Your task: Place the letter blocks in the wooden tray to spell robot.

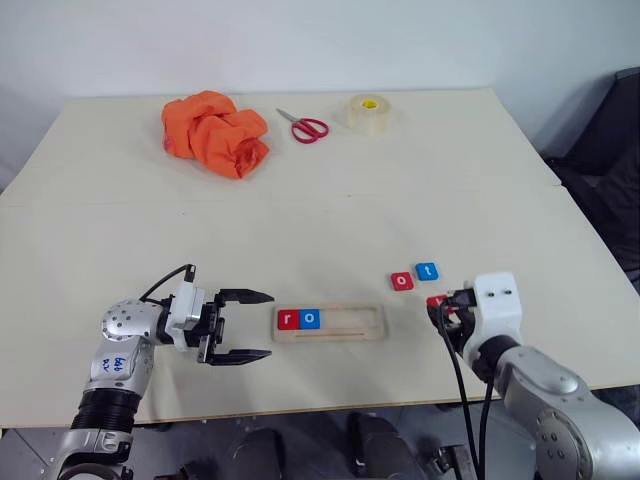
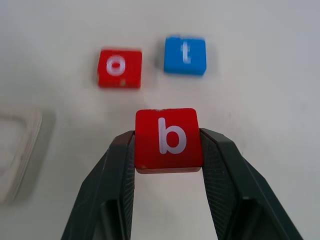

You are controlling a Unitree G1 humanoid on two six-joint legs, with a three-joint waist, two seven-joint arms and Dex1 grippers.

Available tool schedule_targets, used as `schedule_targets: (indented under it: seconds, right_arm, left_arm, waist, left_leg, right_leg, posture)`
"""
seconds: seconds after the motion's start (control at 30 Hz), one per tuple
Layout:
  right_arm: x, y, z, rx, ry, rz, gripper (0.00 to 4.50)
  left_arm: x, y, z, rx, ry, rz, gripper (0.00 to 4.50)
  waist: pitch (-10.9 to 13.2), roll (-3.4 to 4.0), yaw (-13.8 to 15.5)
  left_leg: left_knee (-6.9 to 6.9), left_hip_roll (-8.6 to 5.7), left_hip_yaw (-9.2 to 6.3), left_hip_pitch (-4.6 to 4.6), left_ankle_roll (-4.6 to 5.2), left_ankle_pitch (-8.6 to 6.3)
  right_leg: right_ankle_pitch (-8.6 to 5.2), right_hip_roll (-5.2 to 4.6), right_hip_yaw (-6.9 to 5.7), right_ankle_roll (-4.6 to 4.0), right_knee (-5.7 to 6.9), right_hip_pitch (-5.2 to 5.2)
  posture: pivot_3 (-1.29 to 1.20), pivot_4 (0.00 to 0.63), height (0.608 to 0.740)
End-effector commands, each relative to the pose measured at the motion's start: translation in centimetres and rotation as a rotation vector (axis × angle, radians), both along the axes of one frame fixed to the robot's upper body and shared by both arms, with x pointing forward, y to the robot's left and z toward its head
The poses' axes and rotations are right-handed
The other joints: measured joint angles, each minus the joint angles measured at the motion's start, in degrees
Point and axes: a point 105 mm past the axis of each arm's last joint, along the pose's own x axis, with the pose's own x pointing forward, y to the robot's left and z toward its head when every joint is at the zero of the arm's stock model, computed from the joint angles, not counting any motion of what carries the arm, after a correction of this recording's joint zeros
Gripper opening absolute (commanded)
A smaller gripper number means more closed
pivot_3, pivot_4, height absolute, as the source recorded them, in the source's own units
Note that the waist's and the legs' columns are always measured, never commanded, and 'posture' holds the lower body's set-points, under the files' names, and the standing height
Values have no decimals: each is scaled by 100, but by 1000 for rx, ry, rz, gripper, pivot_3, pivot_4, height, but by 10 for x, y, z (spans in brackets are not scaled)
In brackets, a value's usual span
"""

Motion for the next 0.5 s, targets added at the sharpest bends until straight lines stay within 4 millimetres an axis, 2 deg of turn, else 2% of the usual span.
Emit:
schedule_targets:
  seconds: [0.03, 0.1, 0.4, 0.5]
  right_arm:
    - [-5, 1, 2, 6, -26, -29, 1480]
    - [-3, 2, 3, 15, -39, -35, 1480]
    - [9, -6, 15, -8, -123, -19, 4487]
    - [11, -3, 24, -49, -143, 96, 4487]
  left_arm:
    - [1, 1, 5, 7, -31, -15, 4500]
    - [1, 1, 5, 9, -32, -15, 4500]
    - [-2, 1, 5, 2, -37, -11, 4500]
    - [-1, 0, 5, -2, -39, -11, 4500]
  waist:
    - [0, 0, 2]
    - [0, 0, -13]
    - [0, -1, 0]
    - [0, 0, 0]
  left_leg:
    - [0, 0, 1, 0, 0, 0]
    - [4, -2, 8, 0, 0, 0]
    - [3, -3, 4, 2, 0, 0]
    - [3, -3, 4, 0, 1, -1]
  right_leg:
    - [0, -1, 1, 0, 0, 0]
    - [3, -3, 6, 5, -3, 1]
    - [4, -4, 3, 6, -11, 9]
    - [4, -4, 3, 7, -14, 9]
  posture:
    - [0, 150, 740]
    - [0, 150, 740]
    - [0, 150, 740]
    - [0, 150, 740]
